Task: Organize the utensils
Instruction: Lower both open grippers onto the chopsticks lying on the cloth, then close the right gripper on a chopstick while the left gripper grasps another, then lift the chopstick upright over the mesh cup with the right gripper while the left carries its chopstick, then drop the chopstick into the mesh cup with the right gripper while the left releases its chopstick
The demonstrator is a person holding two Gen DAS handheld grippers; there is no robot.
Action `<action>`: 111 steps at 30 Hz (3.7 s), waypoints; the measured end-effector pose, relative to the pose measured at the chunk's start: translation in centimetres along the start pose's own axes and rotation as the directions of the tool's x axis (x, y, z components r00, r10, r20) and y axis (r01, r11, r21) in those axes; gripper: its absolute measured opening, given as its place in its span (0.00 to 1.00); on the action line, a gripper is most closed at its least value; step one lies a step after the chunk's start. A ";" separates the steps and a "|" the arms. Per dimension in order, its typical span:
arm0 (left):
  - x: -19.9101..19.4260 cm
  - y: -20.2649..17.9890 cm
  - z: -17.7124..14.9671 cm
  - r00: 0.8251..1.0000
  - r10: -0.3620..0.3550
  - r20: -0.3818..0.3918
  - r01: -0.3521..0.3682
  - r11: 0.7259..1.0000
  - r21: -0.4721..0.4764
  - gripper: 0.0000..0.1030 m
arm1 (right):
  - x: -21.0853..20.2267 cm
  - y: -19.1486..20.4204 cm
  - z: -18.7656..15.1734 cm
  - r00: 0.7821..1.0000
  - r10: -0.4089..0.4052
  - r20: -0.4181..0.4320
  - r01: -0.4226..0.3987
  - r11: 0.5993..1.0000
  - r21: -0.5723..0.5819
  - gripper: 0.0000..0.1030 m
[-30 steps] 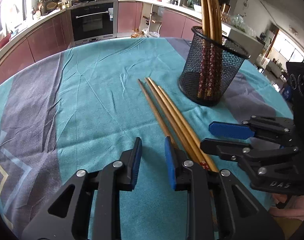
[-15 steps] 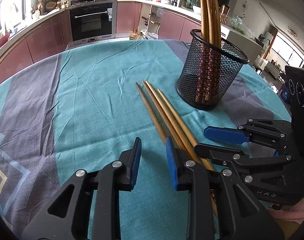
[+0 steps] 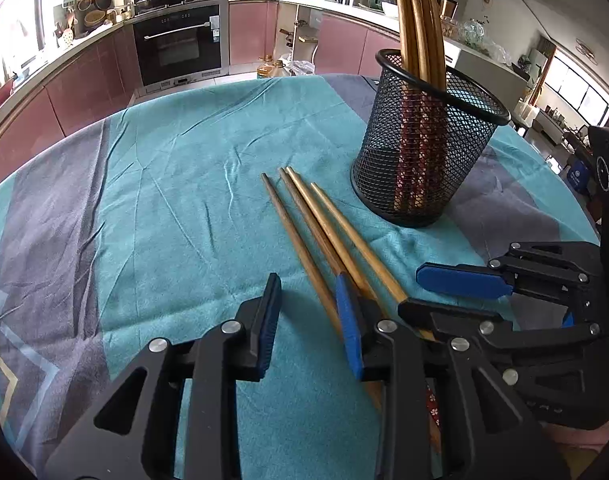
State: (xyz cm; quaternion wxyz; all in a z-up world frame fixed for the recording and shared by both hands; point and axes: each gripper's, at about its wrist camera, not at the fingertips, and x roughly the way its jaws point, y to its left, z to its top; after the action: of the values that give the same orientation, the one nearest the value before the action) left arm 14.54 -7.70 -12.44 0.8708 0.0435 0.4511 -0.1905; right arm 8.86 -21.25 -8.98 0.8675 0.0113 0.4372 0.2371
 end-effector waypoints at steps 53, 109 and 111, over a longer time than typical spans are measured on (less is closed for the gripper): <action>-10.4 0.3 1.9 0.965 -0.191 0.182 0.197 0.980 -0.015 0.07 | -9.3 -2.2 2.1 0.961 0.103 0.255 -0.120 0.991 0.053 0.05; -18.2 -2.9 13.4 0.867 -0.218 0.447 0.203 0.976 0.081 0.07 | -15.6 -5.0 9.4 0.870 -0.005 0.493 -0.005 1.000 0.021 0.05; -17.8 -3.1 13.1 0.876 -0.221 0.428 0.202 0.975 0.091 0.07 | -15.1 -5.2 9.4 0.877 -0.009 0.481 -0.004 1.000 0.027 0.05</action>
State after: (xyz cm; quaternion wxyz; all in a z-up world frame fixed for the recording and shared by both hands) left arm 14.24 -8.63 9.87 0.9223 -0.0309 0.2426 -0.2991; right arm 10.53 -30.44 7.04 0.9489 0.0811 0.2115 0.2198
